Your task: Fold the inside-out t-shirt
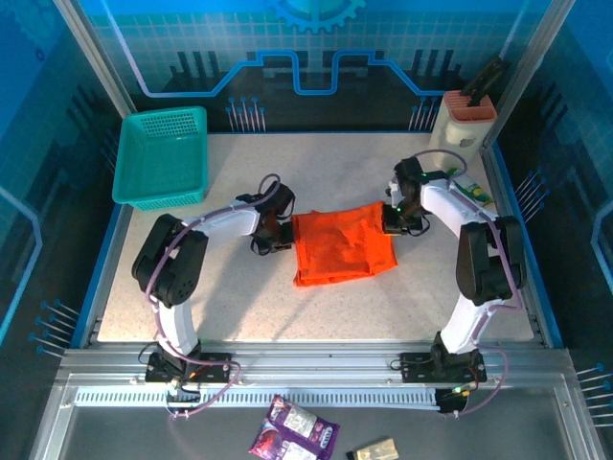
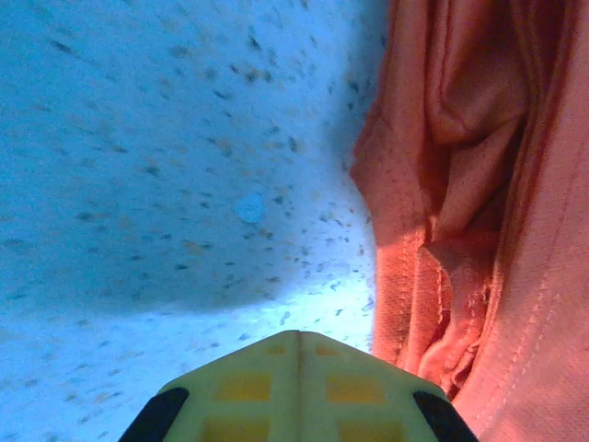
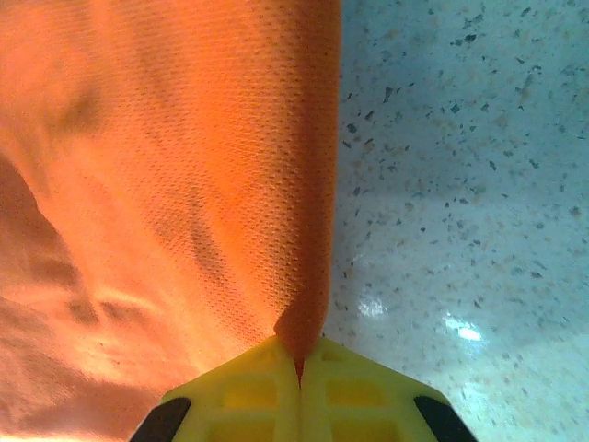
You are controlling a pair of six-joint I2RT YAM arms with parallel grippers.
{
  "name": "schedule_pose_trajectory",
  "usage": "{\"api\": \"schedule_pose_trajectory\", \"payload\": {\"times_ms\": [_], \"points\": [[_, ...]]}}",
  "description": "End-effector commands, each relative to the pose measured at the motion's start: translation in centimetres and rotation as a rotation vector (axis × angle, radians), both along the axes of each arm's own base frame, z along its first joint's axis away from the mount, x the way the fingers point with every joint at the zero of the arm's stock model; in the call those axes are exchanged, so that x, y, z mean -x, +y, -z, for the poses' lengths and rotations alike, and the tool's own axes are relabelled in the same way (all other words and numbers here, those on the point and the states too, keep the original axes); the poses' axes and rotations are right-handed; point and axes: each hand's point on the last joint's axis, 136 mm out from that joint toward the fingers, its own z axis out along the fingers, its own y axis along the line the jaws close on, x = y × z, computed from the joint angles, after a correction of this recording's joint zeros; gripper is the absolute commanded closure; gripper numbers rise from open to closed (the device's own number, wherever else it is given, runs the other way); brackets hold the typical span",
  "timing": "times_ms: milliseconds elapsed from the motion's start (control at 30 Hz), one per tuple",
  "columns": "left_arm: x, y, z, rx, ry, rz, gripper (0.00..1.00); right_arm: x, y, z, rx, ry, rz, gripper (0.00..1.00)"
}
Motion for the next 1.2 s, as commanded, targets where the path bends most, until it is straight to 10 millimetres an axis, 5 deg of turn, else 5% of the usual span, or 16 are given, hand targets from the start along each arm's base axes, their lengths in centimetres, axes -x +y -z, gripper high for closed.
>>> {"api": "schedule_pose_trajectory", "payload": {"times_ms": [0,133,267,400,567,767,1000,1167], "points": [[-0.1,-2.7,0.9,0.130,0.017,0.003,0.97,1.2,-0.1,-2.8,0.161,-0.003,-0.060,1.00],[-0.2,-4.0,1.4,0.200,0.023,0.001,0.98,1.6,3.8,-4.7,0.135,-0.022,-0.097,1.00],[0.2,-4.0,2.3,0.201,0.045,-0.003,0.99,2.5,10.3,-5.6,0.001,-0.020,-0.135,1.00],[0.7,-3.8,3.1,0.210,0.058,-0.015,1.00,3.0,16.6,-4.8,-0.140,0.000,-0.142,1.00],[1.3,-3.5,3.7,0.227,0.064,-0.037,1.00,2.9,22.1,-3.4,-0.325,0.011,-0.081,1.00],[1.8,-3.4,4.5,0.243,0.073,-0.056,1.00,2.0,25.3,-1.7,-0.487,-0.001,0.021,1.00],[2.0,-2.8,4.4,0.243,0.060,-0.080,1.00,1.3,25.5,0.5,-0.502,-0.009,0.076,1.00],[1.6,-0.8,1.8,0.227,0.007,-0.114,0.95,1.7,25.5,0.0,-0.516,0.008,0.055,0.81]]}}
